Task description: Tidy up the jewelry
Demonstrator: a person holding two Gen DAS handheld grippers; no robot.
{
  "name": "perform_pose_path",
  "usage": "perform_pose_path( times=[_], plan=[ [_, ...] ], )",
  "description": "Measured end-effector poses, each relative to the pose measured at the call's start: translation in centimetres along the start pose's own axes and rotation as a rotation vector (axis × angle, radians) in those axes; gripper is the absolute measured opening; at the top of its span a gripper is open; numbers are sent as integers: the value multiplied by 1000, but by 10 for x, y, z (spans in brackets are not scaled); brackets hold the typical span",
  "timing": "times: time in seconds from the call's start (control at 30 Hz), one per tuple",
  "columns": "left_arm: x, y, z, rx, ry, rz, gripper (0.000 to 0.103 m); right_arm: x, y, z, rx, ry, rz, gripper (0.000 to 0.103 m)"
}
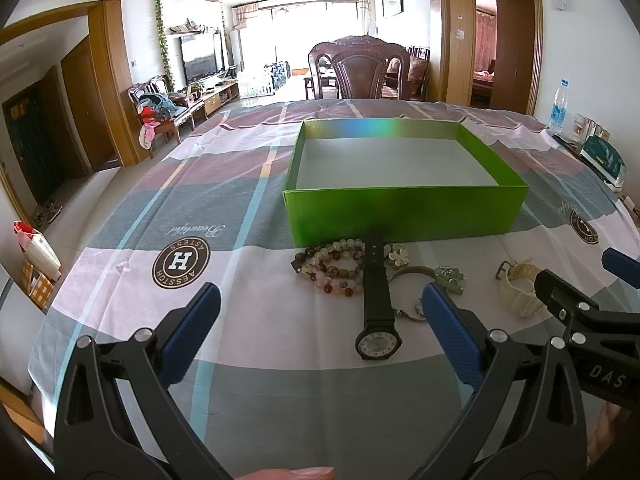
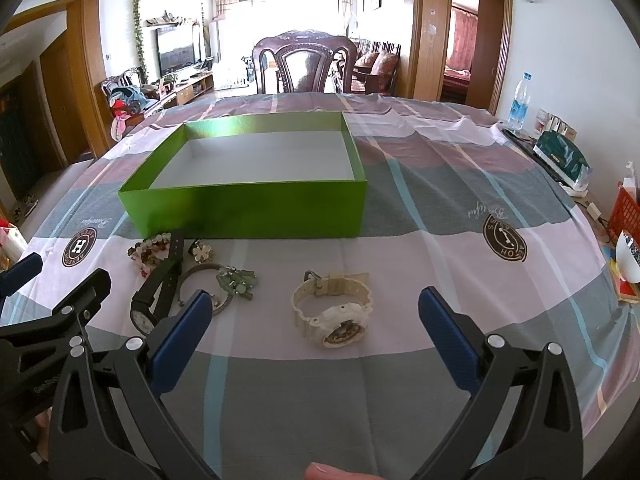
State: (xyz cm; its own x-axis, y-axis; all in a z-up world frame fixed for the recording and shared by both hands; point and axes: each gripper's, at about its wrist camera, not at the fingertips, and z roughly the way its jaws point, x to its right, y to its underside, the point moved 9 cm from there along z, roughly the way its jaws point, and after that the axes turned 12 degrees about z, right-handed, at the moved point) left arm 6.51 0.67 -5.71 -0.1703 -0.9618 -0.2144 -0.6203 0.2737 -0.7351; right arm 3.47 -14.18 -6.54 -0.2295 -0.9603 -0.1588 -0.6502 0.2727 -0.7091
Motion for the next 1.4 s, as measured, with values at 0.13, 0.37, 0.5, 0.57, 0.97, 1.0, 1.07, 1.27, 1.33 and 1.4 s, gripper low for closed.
perform_pose_path(
  times=[0.13, 0.37, 0.5, 0.57, 0.97, 1.0, 1.07, 1.27, 1.33, 1.4],
  plan=[
    [-2, -3, -2, 5, -2, 3, 100, 0, -4, -4, 22, -1, -5, 101],
    [-3, -7, -5, 2, -7, 4, 100, -1, -5, -6, 16, -2, -8, 101],
    [-3, -7, -5, 1, -6, 4, 100, -1, -5, -5, 16, -2, -8, 101],
    [-4, -7, -5, 1, -7, 5, 100, -1, -5, -5, 16, -1, -8, 101],
    [-3, -6, -4, 1, -9, 5, 100, -1, -3, -5, 13, -3, -7, 101],
    [-2, -6, -4, 2, -8, 6, 100, -1, -2, -5, 13, -2, -8, 101],
    [-3, -6, -4, 2, -8, 6, 100, -1, -1, -5, 13, -3, -8, 101],
    [1, -3, -1, -6, -1, 13, 100, 1, -3, -5, 12, 5, -16, 101],
    [0, 0, 3, -24, -13, 21, 100, 12, -2, -3, -2, 33, -27, 101],
    [-1, 3, 10, -49, -24, 29, 99, 33, 1, 1, -31, 75, -35, 101]
  ],
)
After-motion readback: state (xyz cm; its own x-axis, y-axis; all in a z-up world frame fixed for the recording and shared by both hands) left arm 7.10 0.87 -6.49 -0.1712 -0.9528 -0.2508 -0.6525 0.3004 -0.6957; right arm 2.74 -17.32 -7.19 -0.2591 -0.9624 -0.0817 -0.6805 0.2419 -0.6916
